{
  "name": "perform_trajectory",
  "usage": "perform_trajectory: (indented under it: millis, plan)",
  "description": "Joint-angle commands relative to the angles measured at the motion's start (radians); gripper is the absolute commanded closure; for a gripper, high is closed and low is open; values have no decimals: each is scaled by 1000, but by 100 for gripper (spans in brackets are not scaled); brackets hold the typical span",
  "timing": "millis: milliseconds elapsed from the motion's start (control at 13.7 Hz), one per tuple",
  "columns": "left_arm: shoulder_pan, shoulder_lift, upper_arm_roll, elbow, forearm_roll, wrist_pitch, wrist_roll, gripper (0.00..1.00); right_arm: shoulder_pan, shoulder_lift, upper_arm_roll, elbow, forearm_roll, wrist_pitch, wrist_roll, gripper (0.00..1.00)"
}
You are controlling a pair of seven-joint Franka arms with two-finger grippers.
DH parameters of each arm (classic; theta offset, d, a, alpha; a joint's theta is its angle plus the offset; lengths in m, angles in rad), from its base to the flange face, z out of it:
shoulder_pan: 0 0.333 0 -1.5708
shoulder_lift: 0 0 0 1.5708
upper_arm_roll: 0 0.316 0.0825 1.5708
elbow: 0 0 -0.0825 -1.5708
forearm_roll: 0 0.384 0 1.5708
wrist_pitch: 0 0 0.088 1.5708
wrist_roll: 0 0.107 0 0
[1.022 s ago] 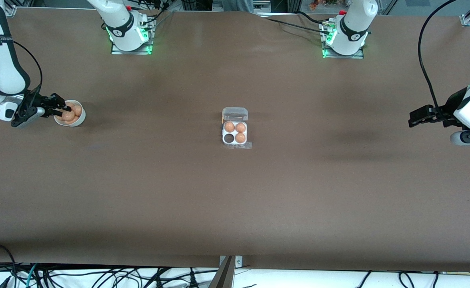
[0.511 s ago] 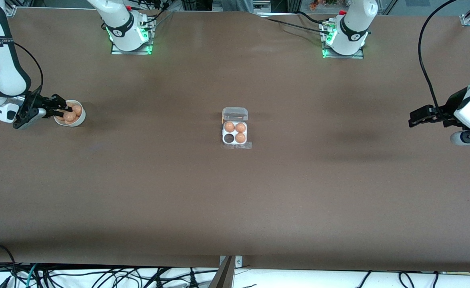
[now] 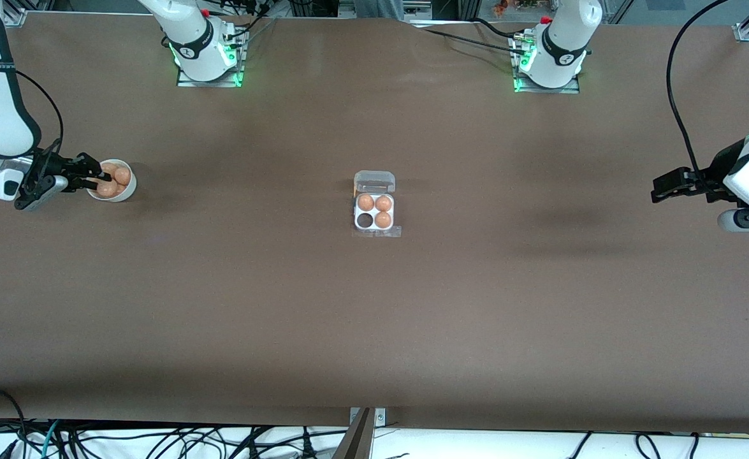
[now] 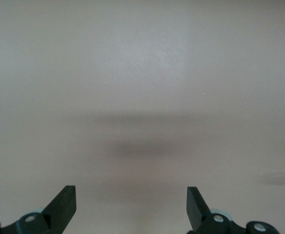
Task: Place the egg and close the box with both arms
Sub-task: 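Lower the right gripper into the bowl and grasp one brown egg, then lift the egg and carry it with the right gripper to the carton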
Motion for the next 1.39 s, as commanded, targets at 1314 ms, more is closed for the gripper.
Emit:
perform_trajectory:
  millis: [1314]
  plan:
    - [3,-7,-4,14,20,-19,6,0,286,290,225,372,657,-101,-126,78]
